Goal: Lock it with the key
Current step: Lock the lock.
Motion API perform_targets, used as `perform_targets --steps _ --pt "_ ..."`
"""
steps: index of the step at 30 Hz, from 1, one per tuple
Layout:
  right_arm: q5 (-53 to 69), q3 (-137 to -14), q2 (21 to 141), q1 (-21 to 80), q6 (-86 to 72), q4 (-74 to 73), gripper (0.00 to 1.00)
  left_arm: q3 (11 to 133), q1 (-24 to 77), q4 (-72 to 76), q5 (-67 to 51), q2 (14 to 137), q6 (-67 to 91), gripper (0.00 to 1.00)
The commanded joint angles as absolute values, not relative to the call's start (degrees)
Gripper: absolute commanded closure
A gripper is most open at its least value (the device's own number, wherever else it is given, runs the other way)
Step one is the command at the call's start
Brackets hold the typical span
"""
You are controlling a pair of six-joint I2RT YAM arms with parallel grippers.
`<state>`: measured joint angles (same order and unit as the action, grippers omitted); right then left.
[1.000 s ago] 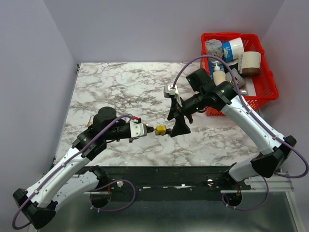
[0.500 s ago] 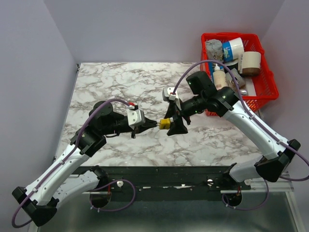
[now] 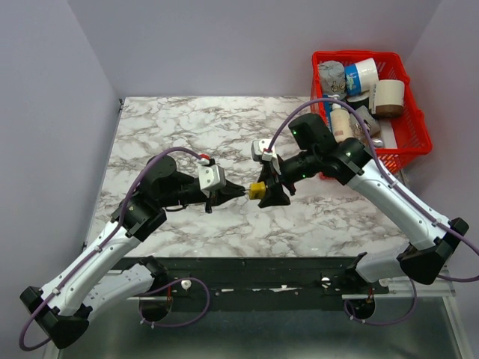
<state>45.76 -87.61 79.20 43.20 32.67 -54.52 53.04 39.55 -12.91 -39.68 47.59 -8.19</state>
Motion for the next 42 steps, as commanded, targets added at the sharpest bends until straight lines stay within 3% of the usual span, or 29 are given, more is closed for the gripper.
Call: perform_targets --steps 1,5,8,11,13,15,16,20,32,38,42 --pt "44.82 -88.15 79.89 43.77 33.22 -54.05 0.37 55.02 39.55 -8.61 -41.66 47.37 -7.38 1.0" --pt "45.26 -88.42 79.89 44.03 33.22 -53.96 0.52 55.46 39.55 -9.14 -41.14 48.07 -6.59 1.0" --pt "45.79 -88.77 80.07 44.12 33.66 -54.32 0.72 56.51 39.64 -10.02 -41.75 49.22 -5.28 1.0" --pt "46.23 -89.21 80.51 44.21 33.05 -54.84 0.99 56.95 39.55 -10.37 -42.36 50.01 -3.96 1.0" --pt "46.67 -89.56 80.77 44.21 32.61 -55.46 0.99 57.22 39.38 -10.98 -42.62 49.84 -3.43 0.98" --pt "46.32 -89.04 80.51 44.21 31.3 -54.94 0.99 57.48 37.81 -12.21 -43.85 49.75 -2.56 0.8" --pt "45.8 -88.77 80.33 44.12 30.85 -54.41 0.99 58.18 37.01 -13.0 -44.64 49.92 -2.2 0.64" --pt "45.88 -87.8 79.81 44.12 29.09 -53.61 0.99 58.89 31.83 -17.75 -48.95 49.75 -1.93 0.5" --pt "46.93 -88.24 79.8 44.12 25.22 -51.94 0.99 57.57 28.39 -23.12 -53.61 48.6 -7.82 0.42" --pt "47.55 -88.77 79.98 44.12 25.66 -52.03 0.99 56.69 28.56 -18.64 -53.79 49.39 -4.49 0.55" --pt "47.64 -89.21 80.07 44.12 25.49 -51.51 0.99 56.43 29.0 -17.23 -53.61 50.27 -2.99 0.59"
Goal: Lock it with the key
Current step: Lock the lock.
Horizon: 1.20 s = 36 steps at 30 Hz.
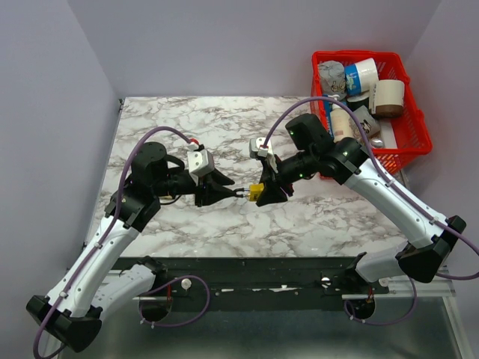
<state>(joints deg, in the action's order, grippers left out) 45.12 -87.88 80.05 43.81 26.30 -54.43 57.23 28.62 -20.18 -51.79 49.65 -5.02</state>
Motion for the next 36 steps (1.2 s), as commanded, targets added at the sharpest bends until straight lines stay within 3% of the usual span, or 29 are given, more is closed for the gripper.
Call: perform_targets --steps 1,10,12,19,23,36 --pt "47.55 -89.21 79.98 44.12 25.31 -51.24 0.99 56.34 29.18 -17.14 -53.61 50.1 -2.99 0.59" --pt "47.29 -88.86 79.63 44.12 25.05 -50.36 1.0 54.67 29.88 -17.23 -52.12 49.84 -2.81 0.57" --pt "47.11 -88.77 79.54 44.12 25.05 -50.27 0.99 54.49 30.23 -16.7 -52.12 49.75 -2.73 0.61" --pt "46.85 -88.6 79.54 44.12 24.35 -48.52 0.99 54.49 32.69 -14.77 -52.29 50.71 -0.97 0.9" --pt "46.93 -88.07 79.19 44.21 24.17 -47.81 0.99 54.67 33.57 -14.24 -51.59 51.33 -0.18 0.99" --pt "43.86 -86.93 78.23 45.35 22.15 -42.11 0.99 53.7 35.68 -8.53 -51.33 53.7 7.29 1.0"
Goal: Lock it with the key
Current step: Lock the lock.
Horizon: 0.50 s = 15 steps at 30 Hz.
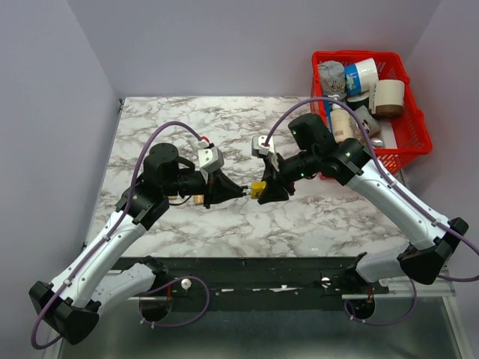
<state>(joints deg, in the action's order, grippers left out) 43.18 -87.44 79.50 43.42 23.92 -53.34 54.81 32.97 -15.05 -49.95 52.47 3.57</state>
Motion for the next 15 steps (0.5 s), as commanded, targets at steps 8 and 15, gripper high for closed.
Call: perform_targets --steps 8,15 --pt "44.19 -85.07 76.99 45.35 21.62 -39.11 0.99 51.25 35.95 -5.63 -50.71 52.91 12.38 1.0" --pt "48.25 -86.92 78.75 47.28 20.57 -39.29 0.99 50.19 38.58 -0.36 -49.13 54.66 14.93 1.0"
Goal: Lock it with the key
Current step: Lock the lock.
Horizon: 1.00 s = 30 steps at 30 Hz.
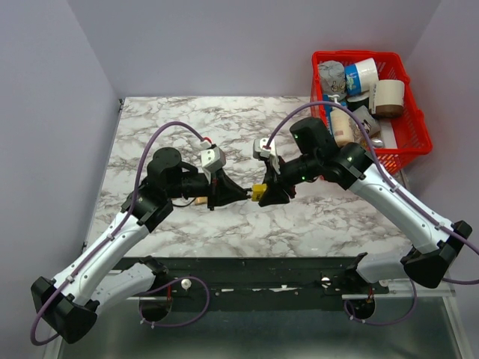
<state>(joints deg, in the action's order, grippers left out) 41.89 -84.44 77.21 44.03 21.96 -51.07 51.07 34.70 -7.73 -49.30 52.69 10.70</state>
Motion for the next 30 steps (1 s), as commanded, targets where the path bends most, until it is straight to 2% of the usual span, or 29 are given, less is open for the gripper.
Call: perform_targets --steps 1,9,14,21,24,25,26,28,30 --pt "48.34 -87.1 79.1 47.72 20.39 -38.59 0.99 49.92 39.28 1.04 -48.78 55.19 15.2 1.0" --pt "49.22 -88.86 81.38 50.27 19.16 -36.65 0.99 46.76 42.89 9.39 -46.58 56.25 19.86 1.0" --pt "48.34 -88.25 81.12 50.36 18.37 -36.39 0.99 47.37 42.81 7.57 -46.23 55.99 18.3 1.0" --pt "43.51 -83.68 77.87 47.64 17.14 -36.56 0.99 47.99 32.99 0.45 -48.78 52.04 15.47 0.98" --pt "42.37 -82.79 77.78 45.09 15.91 -36.56 1.0 48.08 27.01 0.17 -50.36 50.72 16.69 0.77" --pt "41.84 -82.62 77.78 44.65 15.56 -36.39 0.99 48.16 25.85 0.18 -50.45 50.54 17.92 0.64" --pt "41.23 -82.53 77.96 43.87 15.21 -36.13 0.99 48.16 24.71 0.35 -49.93 50.19 18.8 0.56" --pt "37.9 -82.01 77.96 43.07 13.11 -33.42 0.99 47.81 21.38 2.36 -47.47 50.1 24.56 0.43" --pt "32.21 -80.07 77.61 42.71 11.35 -30.43 0.99 46.15 19.43 7.78 -43.52 49.66 30.99 0.35"
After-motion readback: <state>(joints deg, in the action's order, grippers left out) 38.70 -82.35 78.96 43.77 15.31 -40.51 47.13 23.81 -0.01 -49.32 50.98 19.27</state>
